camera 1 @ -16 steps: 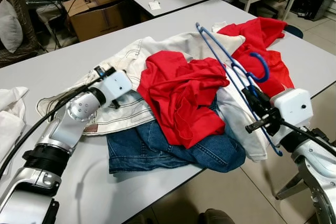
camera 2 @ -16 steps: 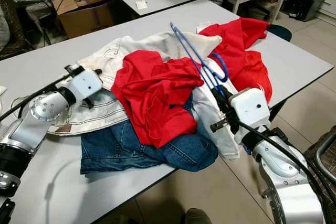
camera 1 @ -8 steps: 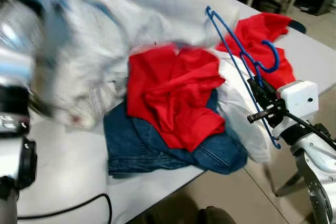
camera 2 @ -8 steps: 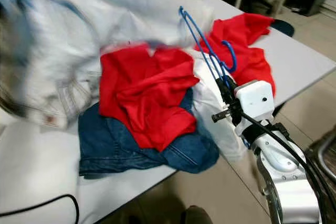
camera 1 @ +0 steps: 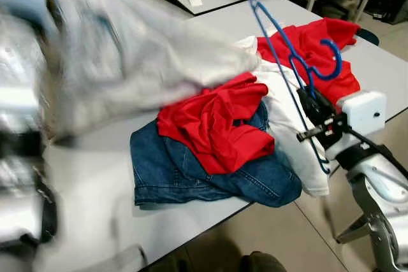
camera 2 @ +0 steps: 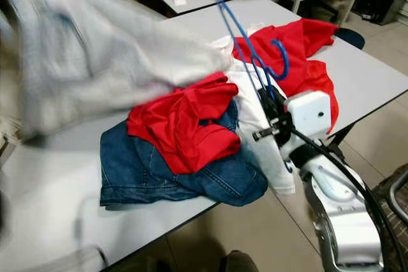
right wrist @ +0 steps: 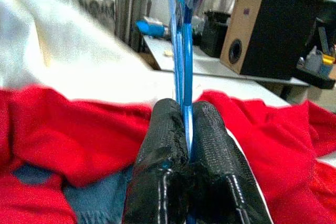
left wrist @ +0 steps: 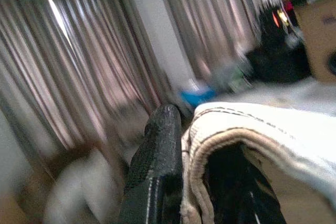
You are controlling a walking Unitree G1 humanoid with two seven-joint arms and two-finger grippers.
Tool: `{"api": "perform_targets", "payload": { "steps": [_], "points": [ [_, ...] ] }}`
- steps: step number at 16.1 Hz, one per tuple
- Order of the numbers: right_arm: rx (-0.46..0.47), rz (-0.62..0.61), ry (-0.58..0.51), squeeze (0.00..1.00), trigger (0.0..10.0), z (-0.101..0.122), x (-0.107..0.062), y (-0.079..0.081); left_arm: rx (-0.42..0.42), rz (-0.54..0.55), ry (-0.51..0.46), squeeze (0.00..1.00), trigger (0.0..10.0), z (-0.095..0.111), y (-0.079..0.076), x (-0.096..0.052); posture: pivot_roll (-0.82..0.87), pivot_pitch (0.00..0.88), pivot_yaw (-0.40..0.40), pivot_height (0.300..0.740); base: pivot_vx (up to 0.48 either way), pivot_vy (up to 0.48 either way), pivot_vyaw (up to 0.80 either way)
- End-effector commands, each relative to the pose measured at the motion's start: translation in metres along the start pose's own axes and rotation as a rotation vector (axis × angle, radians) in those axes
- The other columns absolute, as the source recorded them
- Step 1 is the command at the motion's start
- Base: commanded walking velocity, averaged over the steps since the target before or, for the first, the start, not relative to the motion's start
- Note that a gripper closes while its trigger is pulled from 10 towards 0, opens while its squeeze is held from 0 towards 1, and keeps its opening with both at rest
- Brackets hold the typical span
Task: Hang hanger
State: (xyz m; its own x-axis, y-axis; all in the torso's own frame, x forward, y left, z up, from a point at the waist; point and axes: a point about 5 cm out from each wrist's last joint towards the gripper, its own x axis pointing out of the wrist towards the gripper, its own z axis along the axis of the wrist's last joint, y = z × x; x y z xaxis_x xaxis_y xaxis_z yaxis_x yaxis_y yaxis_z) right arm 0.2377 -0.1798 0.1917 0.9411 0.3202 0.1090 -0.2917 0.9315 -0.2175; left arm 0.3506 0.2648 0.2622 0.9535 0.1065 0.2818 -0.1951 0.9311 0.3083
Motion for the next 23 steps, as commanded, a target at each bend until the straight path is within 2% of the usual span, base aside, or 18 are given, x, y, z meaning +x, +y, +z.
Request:
{"api": "perform_targets", "payload": {
  "steps": [1,2,3,5,6,9,12,14,15,16,17,18,19,21,22,23],
  "points": [
    [0.009,0.003,-0.012,0.0,10.0,0.002,0.003,0.001,-0.093,-0.022,0.063,0.0,10.0,-0.013,-0.011,-0.01,-0.1,0.0,0.06,0.74,0.0,0.0,0.0],
    [0.005,0.003,-0.002,0.0,10.0,0.0,0.005,0.003,-0.138,-0.057,0.118,0.0,10.0,-0.027,-0.026,-0.019,-0.1,0.0,0.056,0.74,0.0,0.0,0.0],
    [0.001,-0.004,0.008,0.0,10.0,-0.001,0.006,0.001,-0.151,-0.075,0.145,0.0,10.0,-0.032,-0.036,-0.024,-0.1,0.0,0.053,0.74,0.0,0.0,0.0],
    [0.017,-0.032,0.072,0.0,10.0,-0.007,0.012,0.0,-0.185,-0.151,0.169,0.0,10.0,-0.037,-0.069,-0.037,-0.13,0.0,0.047,0.74,0.0,0.0,0.0],
    [0.014,-0.065,0.065,0.0,10.0,-0.005,0.016,-0.001,-0.2,-0.177,0.181,0.0,10.0,-0.039,-0.079,-0.04,-0.15,0.0,0.059,0.74,0.0,0.0,0.0],
    [0.029,-0.126,0.012,0.0,10.0,0.006,0.019,-0.002,-0.254,-0.204,0.168,0.0,10.0,-0.035,-0.093,-0.038,-0.18,0.0,0.066,0.74,0.0,0.0,0.0],
    [0.037,-0.148,-0.003,0.0,10.0,0.008,0.021,-0.002,-0.293,-0.188,0.121,0.0,10.0,-0.017,-0.099,-0.022,-0.18,0.0,0.086,0.74,-0.255,0.0,0.0],
    [0.022,-0.198,-0.023,0.0,10.0,0.011,0.025,-0.01,-0.301,-0.202,0.075,0.0,10.0,-0.003,-0.103,-0.011,-0.18,0.0,0.077,0.74,-0.124,0.0,0.0],
    [-0.003,-0.221,-0.05,0.0,10.0,0.017,0.028,-0.013,-0.312,-0.196,0.029,0.0,10.0,0.01,-0.1,-0.002,-0.19,0.0,0.088,0.74,0.0,0.0,0.0],
    [-0.034,-0.222,-0.111,0.0,10.0,0.032,0.03,-0.015,-0.33,-0.177,-0.086,0.0,10.0,0.044,-0.088,0.016,-0.19,0.0,0.085,0.74,0.0,0.0,0.57],
    [-0.035,-0.223,-0.121,0.0,10.0,0.034,0.03,-0.016,-0.327,-0.174,-0.116,0.0,10.0,0.052,-0.085,0.019,-0.19,0.0,0.085,0.74,0.0,0.0,0.57],
    [-0.039,-0.216,-0.138,0.0,10.0,0.037,0.031,-0.015,-0.315,-0.151,-0.201,0.0,10.0,0.076,-0.073,0.027,-0.19,0.0,0.088,0.74,0.0,0.0,0.8],
    [-0.063,-0.19,-0.149,0.0,10.0,0.039,0.031,-0.012,-0.303,-0.106,-0.333,0.0,10.0,0.113,-0.047,0.034,-0.19,0.0,0.09,0.74,0.0,0.0,0.8],
    [-0.072,-0.159,-0.164,0.0,10.0,0.041,0.029,-0.009,-0.27,-0.05,-0.471,0.0,10.0,0.154,-0.008,0.031,-0.19,0.0,0.09,0.74,0.0,0.0,0.8],
    [-0.076,-0.145,-0.167,0.0,10.0,0.042,0.028,-0.007,-0.245,-0.053,-0.489,0.0,10.0,0.16,-0.001,0.028,-0.18,0.0,0.087,0.74,0.0,0.0,0.8],
    [-0.08,-0.134,-0.168,0.0,10.0,0.043,0.027,-0.007,-0.232,-0.069,-0.49,0.0,10.0,0.16,-0.001,0.024,-0.18,0.0,0.081,0.74,0.0,0.0,0.8]
  ]
}}
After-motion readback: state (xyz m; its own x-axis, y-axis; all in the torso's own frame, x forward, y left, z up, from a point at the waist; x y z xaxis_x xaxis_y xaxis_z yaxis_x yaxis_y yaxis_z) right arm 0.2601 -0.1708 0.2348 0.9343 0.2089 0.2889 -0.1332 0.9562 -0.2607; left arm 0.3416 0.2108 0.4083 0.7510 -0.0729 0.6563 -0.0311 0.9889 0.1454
